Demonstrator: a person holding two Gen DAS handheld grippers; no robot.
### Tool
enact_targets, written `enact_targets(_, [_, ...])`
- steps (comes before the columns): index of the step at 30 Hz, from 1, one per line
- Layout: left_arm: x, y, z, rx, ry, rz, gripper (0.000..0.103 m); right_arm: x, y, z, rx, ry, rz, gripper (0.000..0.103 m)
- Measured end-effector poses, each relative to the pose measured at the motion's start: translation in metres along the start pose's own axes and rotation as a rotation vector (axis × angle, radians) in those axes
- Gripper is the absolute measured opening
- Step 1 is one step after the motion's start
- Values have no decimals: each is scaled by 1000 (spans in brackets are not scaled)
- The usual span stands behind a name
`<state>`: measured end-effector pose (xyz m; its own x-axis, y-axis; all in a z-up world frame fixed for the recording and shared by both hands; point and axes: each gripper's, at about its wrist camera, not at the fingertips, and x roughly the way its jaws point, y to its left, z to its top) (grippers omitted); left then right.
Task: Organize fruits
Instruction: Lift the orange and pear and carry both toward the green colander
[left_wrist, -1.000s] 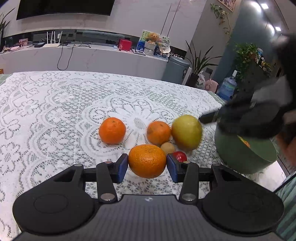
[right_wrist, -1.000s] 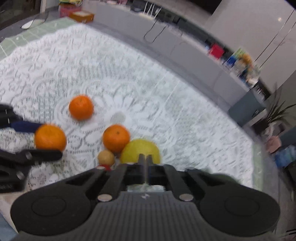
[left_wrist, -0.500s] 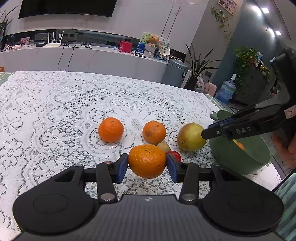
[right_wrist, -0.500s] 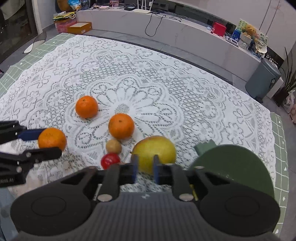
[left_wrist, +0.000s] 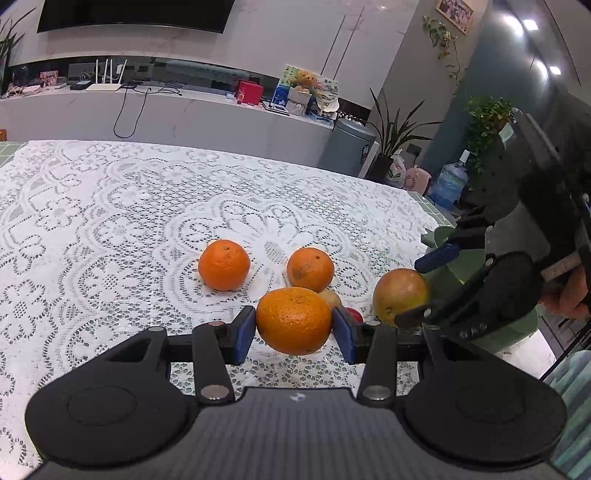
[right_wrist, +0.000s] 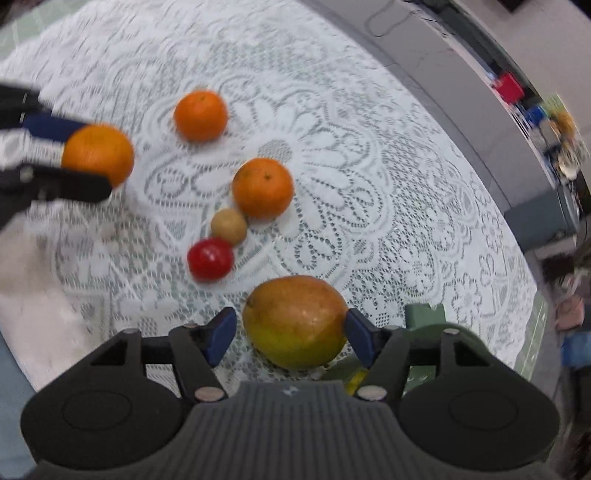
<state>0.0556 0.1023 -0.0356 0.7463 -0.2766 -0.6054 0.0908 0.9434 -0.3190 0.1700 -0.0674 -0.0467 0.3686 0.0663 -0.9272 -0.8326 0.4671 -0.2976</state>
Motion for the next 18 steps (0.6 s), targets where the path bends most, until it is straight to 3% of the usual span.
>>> enact_targets(8, [5, 1, 1, 0, 18, 2, 51, 18, 10, 10, -157, 49, -79, 68])
enact_targets(14, [9, 4, 2, -10, 23, -1, 51, 32, 9, 15, -180, 63, -120, 68])
enact_targets(18, [10, 5, 3, -11, 24, -2, 51, 38, 8, 12, -184, 54, -161, 62])
